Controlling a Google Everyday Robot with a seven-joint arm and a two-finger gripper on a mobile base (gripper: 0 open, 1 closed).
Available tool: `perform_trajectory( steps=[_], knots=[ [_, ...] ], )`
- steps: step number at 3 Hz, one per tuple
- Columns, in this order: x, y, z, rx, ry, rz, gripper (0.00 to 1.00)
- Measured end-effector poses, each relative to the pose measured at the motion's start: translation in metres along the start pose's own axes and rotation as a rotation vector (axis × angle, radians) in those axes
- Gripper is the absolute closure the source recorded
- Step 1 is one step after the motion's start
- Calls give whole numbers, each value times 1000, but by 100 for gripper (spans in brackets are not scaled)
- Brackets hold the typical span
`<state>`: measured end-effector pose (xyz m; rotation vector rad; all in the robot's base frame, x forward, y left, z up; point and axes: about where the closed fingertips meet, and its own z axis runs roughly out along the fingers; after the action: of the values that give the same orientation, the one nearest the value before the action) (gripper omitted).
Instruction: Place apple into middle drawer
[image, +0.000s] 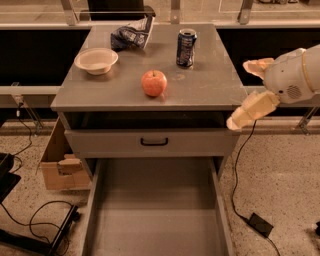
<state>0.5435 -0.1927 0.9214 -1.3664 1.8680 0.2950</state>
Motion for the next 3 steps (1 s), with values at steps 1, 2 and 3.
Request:
perform_trajectory(
  steps=[1, 2, 3],
  knots=[
    [-21, -21, 44, -1, -250, 41, 0],
    [-26, -19, 54, -19, -285, 53, 0],
    [-26, -19, 53, -19, -284, 52, 0]
  ],
)
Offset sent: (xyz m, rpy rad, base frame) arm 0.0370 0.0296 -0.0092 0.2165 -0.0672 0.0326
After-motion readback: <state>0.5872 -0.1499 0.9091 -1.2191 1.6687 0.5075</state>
